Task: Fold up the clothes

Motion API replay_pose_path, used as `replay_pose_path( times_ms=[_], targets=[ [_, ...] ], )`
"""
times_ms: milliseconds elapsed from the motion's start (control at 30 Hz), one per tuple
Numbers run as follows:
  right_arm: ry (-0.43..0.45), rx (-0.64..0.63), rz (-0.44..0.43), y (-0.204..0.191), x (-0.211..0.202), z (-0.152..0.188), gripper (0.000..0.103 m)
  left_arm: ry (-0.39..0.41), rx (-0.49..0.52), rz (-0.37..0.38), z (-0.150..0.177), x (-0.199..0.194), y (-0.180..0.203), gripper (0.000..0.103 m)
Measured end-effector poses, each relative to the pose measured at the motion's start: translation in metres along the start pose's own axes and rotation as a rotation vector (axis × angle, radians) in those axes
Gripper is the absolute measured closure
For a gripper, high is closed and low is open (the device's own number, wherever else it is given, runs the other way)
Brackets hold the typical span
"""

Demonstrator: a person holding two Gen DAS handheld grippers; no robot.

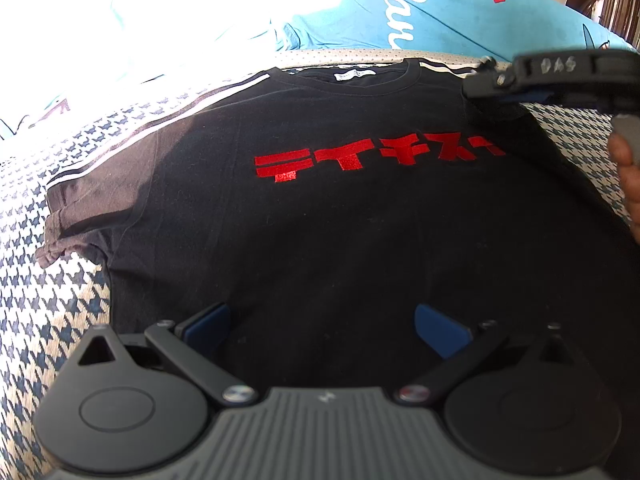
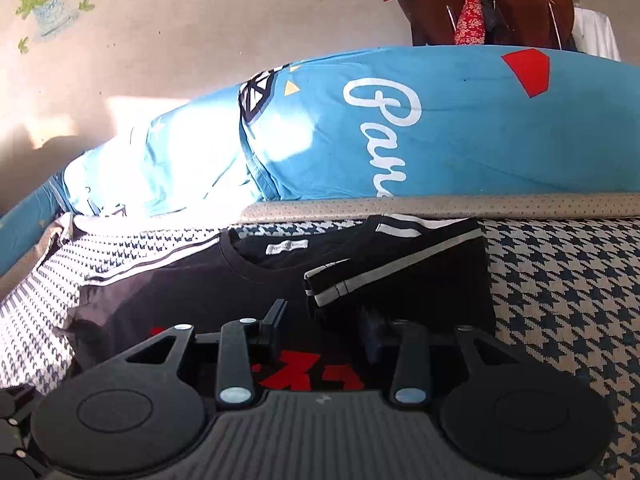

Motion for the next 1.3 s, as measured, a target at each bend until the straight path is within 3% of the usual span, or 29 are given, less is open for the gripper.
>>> replay_pose_path(
  times_ms=[167, 467, 733, 933, 1067, 1300],
  targets=[
    [0.027, 0.106, -0.015, 0.011, -0.002, -0.009, 0.065, 0.003, 0.0, -0.001, 0.001, 0.0, 0.001, 0.0],
    [0.015, 0.312, 0.165, 0.051, 0.006, -0.013, 0.065, -0.007, -0.001, 0.004, 0.0, 0.001, 0.0, 0.0],
    [-0.006, 0.472, 0.142, 0.075, -0.011, -0.007, 0.065, -0.008, 0.001, -0.003, -0.001, 0.003, 0.003, 0.0],
    [-0.068, 0.472, 0.093, 0.056, -0.02, 0.007, 0.065, -0.003, 0.011, -0.006, 0.0, 0.003, 0.004, 0.0],
    [-0.129, 0.432, 0.156, 0.039, -0.022, 0.025, 0.064, 0.0, 0.015, -0.01, 0.001, 0.003, 0.004, 0.0],
    [-0.145, 0.296, 0.257, 0.007, -0.027, 0.045, 0.058, 0.006, 0.013, -0.011, 0.002, 0.003, 0.004, 0.0]
  ],
)
Point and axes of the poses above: each gripper's, at about its wrist camera, not at the fingertips, and x roughly the way its jaws point, y to its right, z to its underside, the point moved 3 cm from there along x, roughly the way its jaws point, and after that the axes turned 10 degrees about x, right-handed, at the moved point
